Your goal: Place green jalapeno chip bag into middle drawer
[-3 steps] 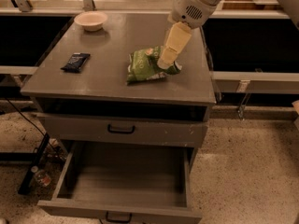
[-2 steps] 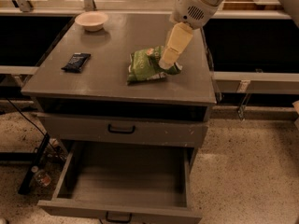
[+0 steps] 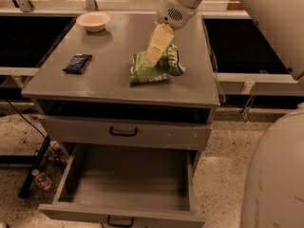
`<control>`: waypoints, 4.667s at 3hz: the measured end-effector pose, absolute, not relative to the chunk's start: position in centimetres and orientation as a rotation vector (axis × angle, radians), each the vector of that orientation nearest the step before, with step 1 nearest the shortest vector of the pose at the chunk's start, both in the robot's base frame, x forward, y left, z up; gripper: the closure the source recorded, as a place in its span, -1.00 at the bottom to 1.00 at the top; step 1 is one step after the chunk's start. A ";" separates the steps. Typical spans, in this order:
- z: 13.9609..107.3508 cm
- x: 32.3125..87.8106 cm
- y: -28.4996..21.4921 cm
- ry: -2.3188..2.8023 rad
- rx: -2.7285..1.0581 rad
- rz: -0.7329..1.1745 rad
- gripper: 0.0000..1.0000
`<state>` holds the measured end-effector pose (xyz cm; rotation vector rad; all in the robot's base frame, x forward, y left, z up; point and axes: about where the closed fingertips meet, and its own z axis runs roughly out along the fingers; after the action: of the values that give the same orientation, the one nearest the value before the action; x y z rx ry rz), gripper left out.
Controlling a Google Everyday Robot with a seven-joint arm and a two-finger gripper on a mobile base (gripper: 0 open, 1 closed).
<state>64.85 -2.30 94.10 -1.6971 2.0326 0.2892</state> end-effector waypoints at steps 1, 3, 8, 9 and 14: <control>94.1 64.8 -2.3 2.033 -1.697 0.289 -1.00; 92.5 65.3 -2.3 2.152 -1.721 -0.036 -1.00; 88.0 68.2 -1.1 2.245 -1.752 -0.154 -1.00; 85.8 69.2 -2.7 2.359 -1.737 -0.306 -1.00; 85.8 69.2 -2.7 2.359 -1.737 -0.306 0.70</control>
Offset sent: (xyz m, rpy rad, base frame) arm 0.0008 -0.0015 -0.0122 -0.4116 -0.1091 -0.1742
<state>69.16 -2.68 85.82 -1.7374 2.3589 -0.3055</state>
